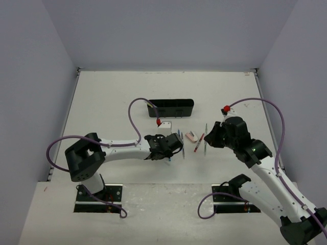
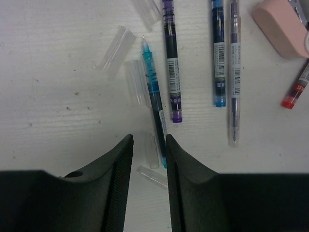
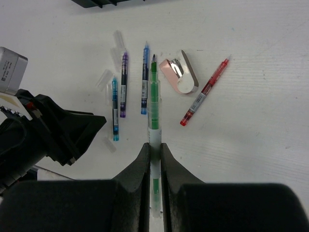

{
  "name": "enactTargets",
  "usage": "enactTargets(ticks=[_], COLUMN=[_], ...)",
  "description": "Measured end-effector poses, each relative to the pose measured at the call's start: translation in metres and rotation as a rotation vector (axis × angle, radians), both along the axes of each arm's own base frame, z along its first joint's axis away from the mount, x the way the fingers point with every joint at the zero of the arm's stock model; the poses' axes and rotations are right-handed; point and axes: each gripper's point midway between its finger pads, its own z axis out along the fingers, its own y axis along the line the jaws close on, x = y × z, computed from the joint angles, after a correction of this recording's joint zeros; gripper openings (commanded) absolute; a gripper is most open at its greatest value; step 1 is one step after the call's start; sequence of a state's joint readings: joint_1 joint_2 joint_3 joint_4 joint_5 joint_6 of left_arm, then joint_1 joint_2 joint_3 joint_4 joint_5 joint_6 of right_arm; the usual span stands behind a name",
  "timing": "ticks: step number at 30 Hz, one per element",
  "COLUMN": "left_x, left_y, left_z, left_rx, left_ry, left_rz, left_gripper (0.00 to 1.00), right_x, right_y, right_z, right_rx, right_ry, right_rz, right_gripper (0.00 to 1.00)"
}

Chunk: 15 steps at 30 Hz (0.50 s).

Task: Sort the stationery into containers
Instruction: Close the pen cap on the pen.

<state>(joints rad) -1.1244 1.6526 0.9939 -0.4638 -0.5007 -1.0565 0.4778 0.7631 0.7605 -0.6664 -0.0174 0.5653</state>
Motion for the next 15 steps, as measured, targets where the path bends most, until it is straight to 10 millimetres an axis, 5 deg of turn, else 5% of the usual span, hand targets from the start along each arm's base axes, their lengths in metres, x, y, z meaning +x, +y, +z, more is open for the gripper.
enactTargets(ticks=[15], left_x=[-0.0080], left_y=[-0.0033], left_z=[-0.0074], left_rx=[0.008], left_ry=[0.014], left_rz=[-0.008], left_gripper=[0.28], right_x=[-0.0020], right_y=[-0.0012], right_z=[-0.0050], right_rx=[-0.005], right_ry=[0.008], right_rz=[0.001], right_gripper=[0.00])
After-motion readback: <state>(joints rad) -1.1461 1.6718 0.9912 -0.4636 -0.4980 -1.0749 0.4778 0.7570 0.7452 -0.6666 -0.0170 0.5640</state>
